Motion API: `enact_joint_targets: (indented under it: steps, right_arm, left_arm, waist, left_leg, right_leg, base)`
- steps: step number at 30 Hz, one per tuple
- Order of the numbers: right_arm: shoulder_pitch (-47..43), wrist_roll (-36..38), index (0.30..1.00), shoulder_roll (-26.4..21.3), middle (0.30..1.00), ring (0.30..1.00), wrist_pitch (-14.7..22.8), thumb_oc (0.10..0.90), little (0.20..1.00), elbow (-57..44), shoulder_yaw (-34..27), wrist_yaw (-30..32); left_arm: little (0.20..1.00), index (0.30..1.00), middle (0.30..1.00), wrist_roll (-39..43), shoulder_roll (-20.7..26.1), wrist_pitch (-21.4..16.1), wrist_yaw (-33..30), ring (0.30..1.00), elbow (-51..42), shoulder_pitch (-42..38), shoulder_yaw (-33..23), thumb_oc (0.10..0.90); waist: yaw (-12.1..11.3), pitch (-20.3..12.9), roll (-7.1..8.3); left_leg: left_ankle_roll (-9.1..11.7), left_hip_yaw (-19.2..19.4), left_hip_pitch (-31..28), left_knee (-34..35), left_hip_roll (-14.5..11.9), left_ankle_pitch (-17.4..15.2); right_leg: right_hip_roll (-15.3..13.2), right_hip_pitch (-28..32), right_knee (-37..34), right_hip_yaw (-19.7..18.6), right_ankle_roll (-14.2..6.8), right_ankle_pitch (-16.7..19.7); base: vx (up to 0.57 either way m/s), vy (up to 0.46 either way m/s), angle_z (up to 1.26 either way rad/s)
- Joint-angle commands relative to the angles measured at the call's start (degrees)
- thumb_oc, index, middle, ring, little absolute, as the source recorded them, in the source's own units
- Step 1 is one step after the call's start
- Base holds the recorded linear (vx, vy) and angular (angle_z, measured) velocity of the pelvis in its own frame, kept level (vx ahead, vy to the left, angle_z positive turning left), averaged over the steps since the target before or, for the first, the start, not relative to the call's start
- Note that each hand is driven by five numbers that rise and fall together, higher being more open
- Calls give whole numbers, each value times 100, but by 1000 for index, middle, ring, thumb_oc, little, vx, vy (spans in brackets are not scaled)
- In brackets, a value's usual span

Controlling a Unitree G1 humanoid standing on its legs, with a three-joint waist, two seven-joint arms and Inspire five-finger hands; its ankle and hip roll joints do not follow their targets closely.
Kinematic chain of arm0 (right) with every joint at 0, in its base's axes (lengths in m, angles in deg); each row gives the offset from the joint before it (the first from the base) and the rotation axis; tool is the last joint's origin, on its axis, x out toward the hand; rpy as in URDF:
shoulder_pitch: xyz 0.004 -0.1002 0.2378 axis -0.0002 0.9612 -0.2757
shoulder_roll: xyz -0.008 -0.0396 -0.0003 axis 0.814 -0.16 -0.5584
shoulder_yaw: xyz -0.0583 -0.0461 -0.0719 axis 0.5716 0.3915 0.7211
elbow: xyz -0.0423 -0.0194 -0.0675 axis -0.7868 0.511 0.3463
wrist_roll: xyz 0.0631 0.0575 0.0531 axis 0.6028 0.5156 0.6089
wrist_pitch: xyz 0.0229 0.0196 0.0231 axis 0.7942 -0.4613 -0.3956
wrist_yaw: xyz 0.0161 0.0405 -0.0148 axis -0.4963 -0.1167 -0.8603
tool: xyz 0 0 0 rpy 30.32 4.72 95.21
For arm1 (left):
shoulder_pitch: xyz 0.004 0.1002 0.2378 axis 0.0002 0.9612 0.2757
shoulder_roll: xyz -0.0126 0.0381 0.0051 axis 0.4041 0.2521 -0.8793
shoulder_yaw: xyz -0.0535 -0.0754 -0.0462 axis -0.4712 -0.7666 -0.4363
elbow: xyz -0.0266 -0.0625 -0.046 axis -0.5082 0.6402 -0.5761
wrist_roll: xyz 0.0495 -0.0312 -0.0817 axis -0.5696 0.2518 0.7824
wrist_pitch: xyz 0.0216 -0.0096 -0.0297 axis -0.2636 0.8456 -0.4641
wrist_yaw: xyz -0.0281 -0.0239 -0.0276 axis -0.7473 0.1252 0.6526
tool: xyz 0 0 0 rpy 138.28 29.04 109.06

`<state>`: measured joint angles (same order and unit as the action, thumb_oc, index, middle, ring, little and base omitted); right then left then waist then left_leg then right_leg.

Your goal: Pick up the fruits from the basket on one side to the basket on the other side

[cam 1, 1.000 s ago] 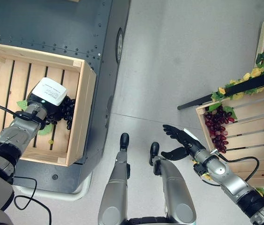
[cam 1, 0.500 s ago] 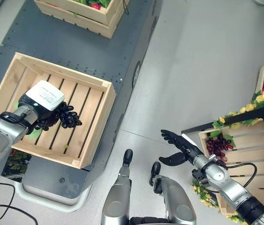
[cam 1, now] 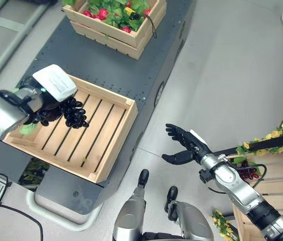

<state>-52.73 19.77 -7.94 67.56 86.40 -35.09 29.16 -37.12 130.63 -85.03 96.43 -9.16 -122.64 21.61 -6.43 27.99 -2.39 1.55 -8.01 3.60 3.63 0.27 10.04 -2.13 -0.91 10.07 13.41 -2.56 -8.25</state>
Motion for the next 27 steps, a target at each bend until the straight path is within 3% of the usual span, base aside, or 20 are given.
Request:
enact_joint_targets:
  steps: [1, 8, 14, 22, 27]
  right_arm:
    - [79, 710, 900, 167, 900, 900, 621, 800, 900, -639, 319, 391]
    - [-452, 1281, 900, 745, 900, 900, 355, 800, 900, -644, 529, 789]
    - [-780, 1841, 900, 1110, 900, 900, 12, 800, 900, -631, 628, 1083]
    - [-1263, 2253, 900, 1564, 900, 900, -277, 800, 900, -571, 744, 1439]
    - [-1425, 3007, 900, 1855, 900, 900, -365, 800, 900, -480, 762, 1579]
  left_arm:
    - [300, 300, 300, -180, -63, 145, 302, 300, 218, -755, 252, 400]
    - [300, 300, 300, -83, -527, -70, 611, 300, 265, -2506, 1658, 400]
    - [300, 300, 300, 248, -855, -71, 875, 300, 352, -3436, 2375, 400]
    - [300, 300, 300, 286, -1180, -3, 1051, 300, 348, -3633, 2583, 400]
    - [300, 300, 300, 319, -1409, 92, 1240, 300, 221, -3691, 2613, 400]
  waist:
    - [47, -1612, -190]
    - [-29, -1892, -223]
    - [-53, -2042, -234]
    - [-118, -2147, -205]
    - [-149, -2223, -188]
  left_leg:
    - [10, 37, -321, 97, 420, -686]
    - [-4, 65, -482, 80, 418, -786]
    - [8, 87, -536, 89, 405, -802]
    - [-13, 88, -562, 99, 395, -812]
    - [-32, 107, -576, 103, 399, -827]
  right_leg:
    - [-10, 428, -936, -32, -194, 496]
    - [-39, 593, -1086, -29, -193, 540]
    - [-56, 689, -1288, -34, -215, 645]
    - [-34, 721, -1338, -25, -190, 664]
    - [-42, 730, -1351, 1, -188, 671]
  base:
    - [11, -87, 0]
    - [-1, -43, 2]
    - [-5, -19, 0]
    - [-6, -6, 2]
    - [-4, -7, 3]
